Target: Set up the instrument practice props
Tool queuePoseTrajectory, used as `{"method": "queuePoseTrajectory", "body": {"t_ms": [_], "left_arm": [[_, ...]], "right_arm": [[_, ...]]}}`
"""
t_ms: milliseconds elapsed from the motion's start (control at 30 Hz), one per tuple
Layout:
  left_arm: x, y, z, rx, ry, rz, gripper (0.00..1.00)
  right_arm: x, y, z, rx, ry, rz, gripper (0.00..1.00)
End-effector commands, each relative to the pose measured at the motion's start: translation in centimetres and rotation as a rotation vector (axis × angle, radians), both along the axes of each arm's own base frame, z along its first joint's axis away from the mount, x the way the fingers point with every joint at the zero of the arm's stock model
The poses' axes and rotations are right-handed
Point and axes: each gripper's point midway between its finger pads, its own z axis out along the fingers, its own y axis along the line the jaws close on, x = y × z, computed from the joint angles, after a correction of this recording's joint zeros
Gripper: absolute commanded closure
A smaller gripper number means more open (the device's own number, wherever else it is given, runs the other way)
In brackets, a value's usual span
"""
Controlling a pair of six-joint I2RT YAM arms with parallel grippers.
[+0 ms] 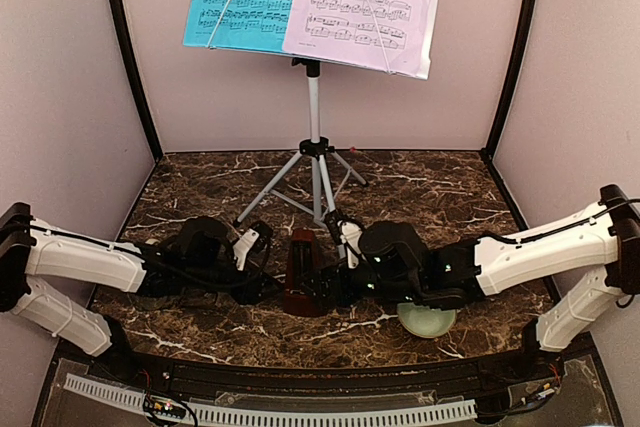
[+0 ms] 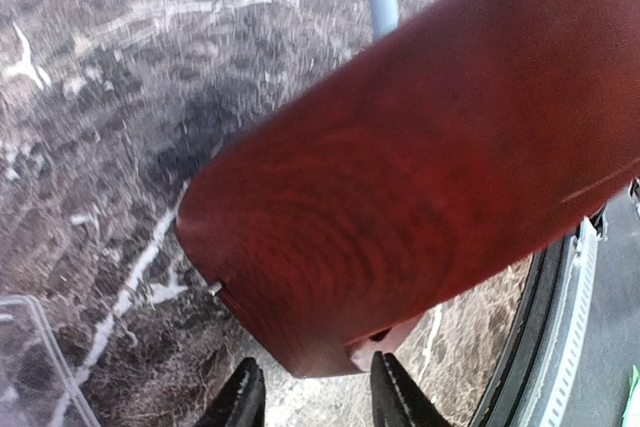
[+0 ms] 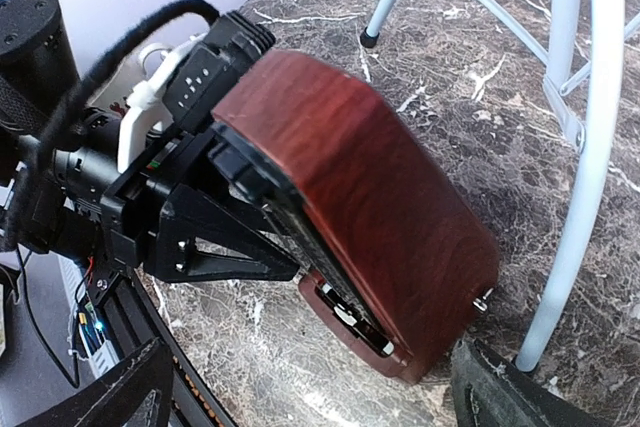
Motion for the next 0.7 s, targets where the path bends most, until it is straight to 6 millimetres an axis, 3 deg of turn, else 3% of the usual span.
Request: {"method": "queuePoseTrajectory", "body": {"t_ms": [0, 667], "left_arm": [[0.1, 0.5, 1.5, -0.019, -0.052, 0.022, 0.59], [0.6, 0.7, 1.7, -0.014, -0.069, 0.044, 0.58]], "right_arm": [[0.5, 0.8, 1.2, 0.015, -0.042, -0.03, 0.04], [2.8, 1.0, 1.4, -0.001, -0.07, -0.17, 0.19]]}}
